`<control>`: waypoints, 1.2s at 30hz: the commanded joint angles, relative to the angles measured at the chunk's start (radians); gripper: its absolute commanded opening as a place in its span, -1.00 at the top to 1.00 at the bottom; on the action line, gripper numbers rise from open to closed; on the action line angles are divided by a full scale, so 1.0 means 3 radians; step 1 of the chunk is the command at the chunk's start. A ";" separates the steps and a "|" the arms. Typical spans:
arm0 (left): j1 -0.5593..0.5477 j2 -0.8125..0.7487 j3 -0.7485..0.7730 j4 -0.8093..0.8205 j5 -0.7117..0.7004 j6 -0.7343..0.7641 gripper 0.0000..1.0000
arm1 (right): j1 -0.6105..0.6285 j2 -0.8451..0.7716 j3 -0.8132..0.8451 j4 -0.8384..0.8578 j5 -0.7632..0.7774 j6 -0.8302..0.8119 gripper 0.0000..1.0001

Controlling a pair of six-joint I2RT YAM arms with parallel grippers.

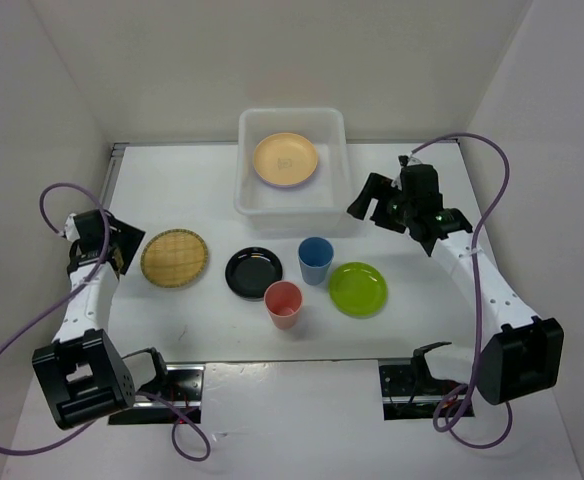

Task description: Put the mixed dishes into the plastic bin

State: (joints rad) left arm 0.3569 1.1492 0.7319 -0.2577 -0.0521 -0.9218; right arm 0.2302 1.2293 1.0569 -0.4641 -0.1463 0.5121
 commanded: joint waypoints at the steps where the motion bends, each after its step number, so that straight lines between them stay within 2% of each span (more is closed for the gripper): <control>1: 0.0165 -0.0037 0.0163 -0.0240 0.0026 0.0464 -0.50 | -0.0021 0.0044 0.0225 0.0125 -0.0126 -0.0168 -0.78; 4: 0.0268 -0.0037 0.0087 -0.0317 -0.0051 0.0546 -0.42 | -0.0021 0.0111 0.0256 0.0161 -0.0223 -0.0203 -0.78; 6: 0.0314 0.0050 0.0086 -0.0287 0.0066 0.0577 -0.42 | -0.0021 0.0177 0.0286 0.0197 -0.0264 -0.0204 -0.78; 14: 0.0380 0.0628 0.0224 -0.0435 0.0183 0.0823 -0.42 | -0.0021 0.0279 0.0394 0.0238 -0.0514 -0.0240 -0.78; 29: 0.0380 0.1073 0.0224 -0.0230 0.0628 0.1038 -0.42 | -0.0052 0.0310 0.0394 0.0238 -0.0591 -0.0270 -0.78; 36: 0.0380 0.1170 0.0224 -0.0123 0.0807 0.1068 -0.33 | -0.0082 0.0310 0.0394 0.0238 -0.0657 -0.0270 -0.78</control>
State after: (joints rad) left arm 0.4644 1.4899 0.7731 -0.3344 0.1345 -0.6277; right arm 0.2150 1.3190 1.1221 -0.4412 -0.3222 0.4469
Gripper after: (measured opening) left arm 0.668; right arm 0.890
